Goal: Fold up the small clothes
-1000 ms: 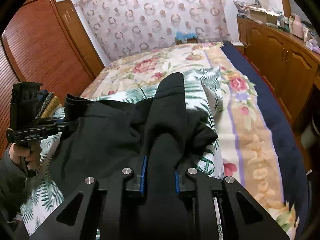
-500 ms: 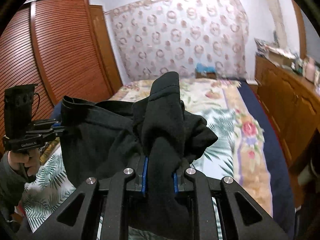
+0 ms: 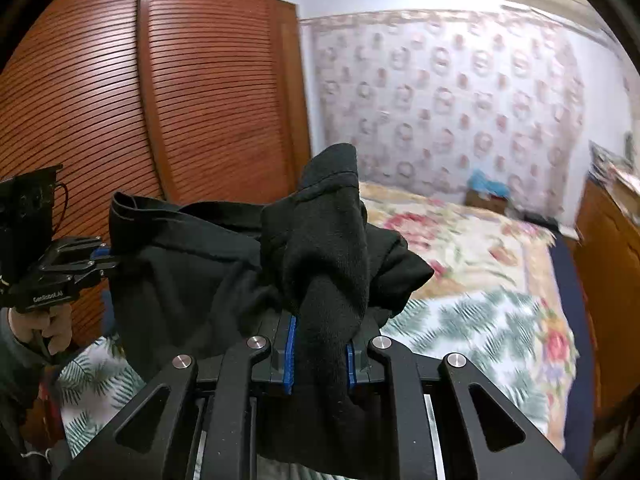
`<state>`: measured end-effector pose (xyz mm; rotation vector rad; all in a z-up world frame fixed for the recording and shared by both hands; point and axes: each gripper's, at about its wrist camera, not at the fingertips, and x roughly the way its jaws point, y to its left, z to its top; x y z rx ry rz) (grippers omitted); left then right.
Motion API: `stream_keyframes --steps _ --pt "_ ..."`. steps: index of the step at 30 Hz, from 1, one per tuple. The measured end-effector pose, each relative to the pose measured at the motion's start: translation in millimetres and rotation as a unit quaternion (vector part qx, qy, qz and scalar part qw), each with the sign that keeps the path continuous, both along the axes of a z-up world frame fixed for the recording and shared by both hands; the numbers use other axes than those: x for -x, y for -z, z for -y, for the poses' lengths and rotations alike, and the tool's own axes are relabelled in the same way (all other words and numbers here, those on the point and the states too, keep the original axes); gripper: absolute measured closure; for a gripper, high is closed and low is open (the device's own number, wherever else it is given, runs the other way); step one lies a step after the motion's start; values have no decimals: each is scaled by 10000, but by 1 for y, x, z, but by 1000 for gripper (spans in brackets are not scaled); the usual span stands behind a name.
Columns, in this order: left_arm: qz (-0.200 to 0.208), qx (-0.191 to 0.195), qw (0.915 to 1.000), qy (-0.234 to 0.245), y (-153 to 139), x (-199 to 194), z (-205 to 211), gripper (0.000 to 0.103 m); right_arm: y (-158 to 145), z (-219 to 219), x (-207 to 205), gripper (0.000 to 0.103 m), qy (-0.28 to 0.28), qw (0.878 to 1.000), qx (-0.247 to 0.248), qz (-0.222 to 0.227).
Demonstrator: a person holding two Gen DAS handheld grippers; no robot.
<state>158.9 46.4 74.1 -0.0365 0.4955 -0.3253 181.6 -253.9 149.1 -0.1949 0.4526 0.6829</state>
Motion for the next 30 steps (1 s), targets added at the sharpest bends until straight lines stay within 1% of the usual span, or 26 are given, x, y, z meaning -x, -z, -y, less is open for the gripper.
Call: stream_keyframes --steps 1,2,6,10,14,17,19,21,23,25,26,27,28,29,30 --pt "32 21 10000 -92 0 6 -9 89 -3 -13 -4 85 -103 9999 52 42" --pt "68 39 9998 -193 0 10 -19 89 -4 -18 -20 85 -194 9997 96 69" --pt "227 162 9975 -653 1 28 -62 89 -17 -68 -46 85 -627 9974 286 233" --pt "369 320 9923 -1136 4 46 -96 89 -28 -123 -66 85 -1088 9919 511 421" --pt "343 430 9857 -1594 17 59 -123 89 -32 -177 -87 85 -1512 9839 791 539" --pt "198 535 9796 -1929 39 75 -140 89 -22 -218 -100 85 -1854 9761 1026 474" --pt "-29 585 9751 -2141 59 79 -149 89 -9 -247 -111 84 -2078 9701 1172 448" --pt "-251 594 9706 -2319 77 75 -155 89 5 -274 -125 83 -2166 9668 1290 421" --pt "-461 680 9669 -2416 92 71 -165 89 18 -292 -143 79 -1991 9692 1400 365" --pt "-638 803 9635 -2474 102 68 -171 88 29 -306 -165 65 -1644 9765 1395 53" --pt "-689 828 9634 -2456 104 69 -171 88 32 -306 -174 62 -1505 9797 1325 -35" --pt "-704 809 9633 -2460 106 70 -170 85 33 -303 -181 53 -1448 9818 1225 -88" --pt "-683 785 9634 -2469 105 71 -171 78 34 -304 -186 43 -1406 9831 1173 -86" --pt "-631 773 9642 -2455 101 74 -168 72 36 -302 -190 40 -1342 9845 1125 -45" --pt "-573 774 9653 -2427 100 81 -166 61 36 -298 -192 36 -1294 9856 1089 3"
